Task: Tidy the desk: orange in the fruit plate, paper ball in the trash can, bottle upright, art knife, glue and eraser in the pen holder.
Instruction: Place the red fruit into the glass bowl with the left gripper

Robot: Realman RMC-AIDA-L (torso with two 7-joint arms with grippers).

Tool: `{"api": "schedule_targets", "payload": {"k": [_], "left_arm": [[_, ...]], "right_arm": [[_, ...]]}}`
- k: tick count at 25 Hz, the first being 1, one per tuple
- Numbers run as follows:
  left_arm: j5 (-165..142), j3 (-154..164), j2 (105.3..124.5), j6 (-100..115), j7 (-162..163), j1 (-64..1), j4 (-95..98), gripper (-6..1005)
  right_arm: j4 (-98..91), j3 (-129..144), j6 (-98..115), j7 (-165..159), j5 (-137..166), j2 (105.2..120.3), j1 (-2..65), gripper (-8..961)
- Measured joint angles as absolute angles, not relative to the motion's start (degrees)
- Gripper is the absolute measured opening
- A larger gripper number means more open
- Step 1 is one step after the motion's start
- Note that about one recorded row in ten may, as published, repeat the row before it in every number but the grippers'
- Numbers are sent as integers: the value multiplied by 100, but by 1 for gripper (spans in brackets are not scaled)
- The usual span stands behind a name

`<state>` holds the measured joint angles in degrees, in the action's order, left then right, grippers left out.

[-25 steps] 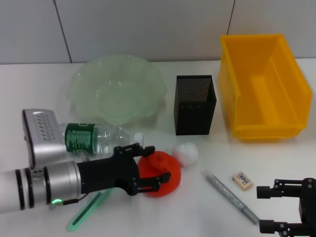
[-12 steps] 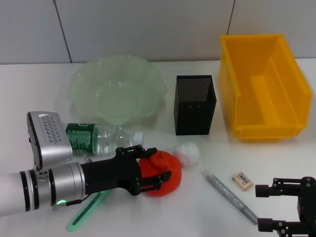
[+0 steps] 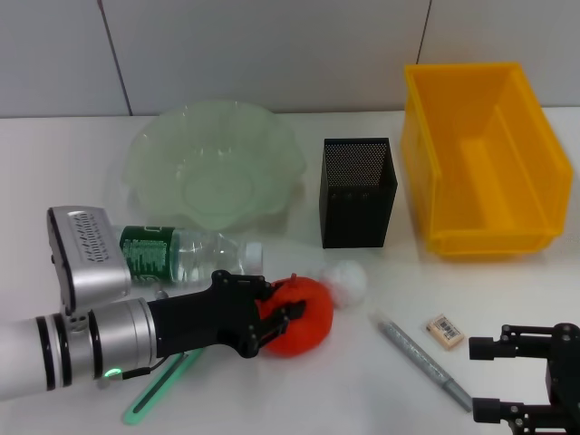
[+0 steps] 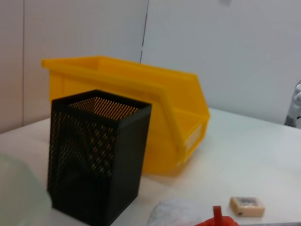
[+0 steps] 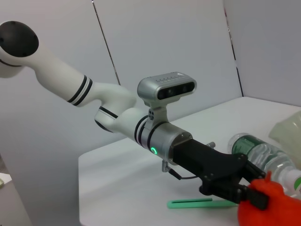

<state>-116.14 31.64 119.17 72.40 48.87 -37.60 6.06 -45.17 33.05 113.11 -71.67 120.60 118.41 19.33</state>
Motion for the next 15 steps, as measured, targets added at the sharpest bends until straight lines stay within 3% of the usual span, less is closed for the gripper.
{"api": "schedule_targets", "payload": {"k": [7, 15], "left_arm": [[-11613, 3210, 11860, 8022, 4979, -3621, 813, 239], [-11089, 3163, 11856, 9542, 6064, -3295, 1993, 144]], "right_arm": [[-4517, 3299, 11311, -7146, 12028, 11841, 1916, 689], [-4517, 3295, 11311, -7138, 12014, 11839, 1922, 689]]}}
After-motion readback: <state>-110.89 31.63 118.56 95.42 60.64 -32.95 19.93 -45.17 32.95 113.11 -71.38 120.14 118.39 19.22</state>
